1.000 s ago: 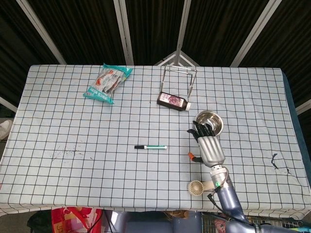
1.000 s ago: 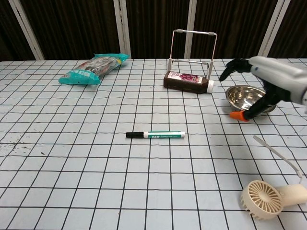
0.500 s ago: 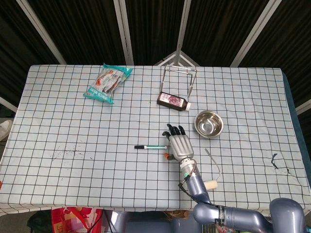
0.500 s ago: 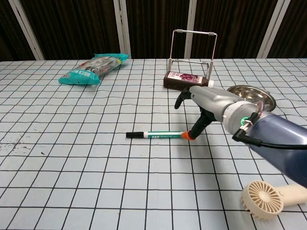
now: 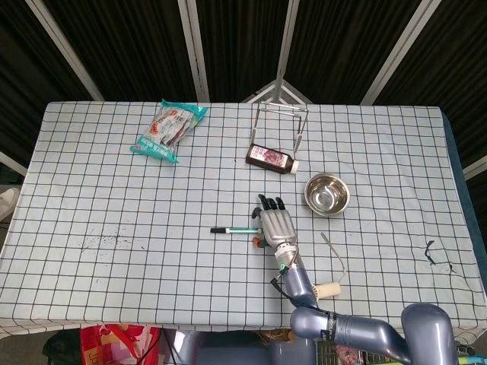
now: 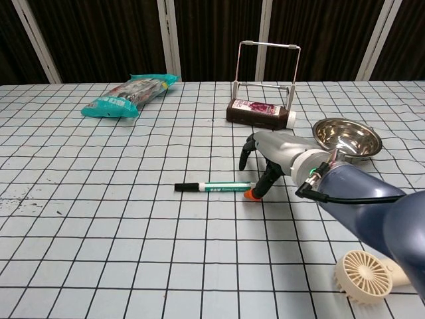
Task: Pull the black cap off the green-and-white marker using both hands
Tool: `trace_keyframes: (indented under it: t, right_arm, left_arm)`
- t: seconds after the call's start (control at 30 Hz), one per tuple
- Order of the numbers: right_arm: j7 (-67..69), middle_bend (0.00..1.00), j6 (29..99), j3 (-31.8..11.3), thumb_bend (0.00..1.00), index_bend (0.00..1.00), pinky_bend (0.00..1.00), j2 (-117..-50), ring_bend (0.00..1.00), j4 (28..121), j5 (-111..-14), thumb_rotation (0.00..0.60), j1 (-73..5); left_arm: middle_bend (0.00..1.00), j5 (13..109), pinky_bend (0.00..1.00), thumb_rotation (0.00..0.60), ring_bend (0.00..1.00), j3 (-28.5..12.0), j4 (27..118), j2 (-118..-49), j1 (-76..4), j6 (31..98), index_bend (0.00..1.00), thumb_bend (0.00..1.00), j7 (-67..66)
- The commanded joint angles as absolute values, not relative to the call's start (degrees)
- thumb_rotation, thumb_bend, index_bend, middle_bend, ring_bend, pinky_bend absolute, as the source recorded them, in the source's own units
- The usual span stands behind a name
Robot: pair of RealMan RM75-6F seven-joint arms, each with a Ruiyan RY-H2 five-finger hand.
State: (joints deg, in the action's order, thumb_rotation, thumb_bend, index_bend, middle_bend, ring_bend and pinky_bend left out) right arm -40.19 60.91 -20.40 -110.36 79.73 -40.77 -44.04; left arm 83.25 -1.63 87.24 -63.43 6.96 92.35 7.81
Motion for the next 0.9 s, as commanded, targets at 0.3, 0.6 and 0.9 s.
trace_keyframes:
  t: [0.3,0.6,0.9]
  right_arm:
    - [-36.8,0.07,60.0,-19.5,0.35,0.47,0.00,-111.8,0.11,76.7,-42.0,0.600,-45.2]
    - [-35.7,0.07,59.7,-19.5,0.36,0.48,0.00,-112.7,0.11,75.2,-42.3,0.600,-46.1]
    - [-34.6,0.07,59.3,-19.0,0.38,0.54,0.00,-113.0,0.11,74.1,-42.5,0.600,-46.3]
  left_arm:
    - [0.00,82.6,0.00,0.600,0.00,-1.9,87.3,-63.9,6.7,91.6,0.07,0.48,7.0]
    - [0.00,82.2,0.00,0.600,0.00,-2.0,87.2,-64.2,6.6,91.4,0.07,0.48,6.5]
    - [0.00,81.8,0.00,0.600,0.00,-2.1,87.1,-64.5,6.5,90.9,0.07,0.48,6.2]
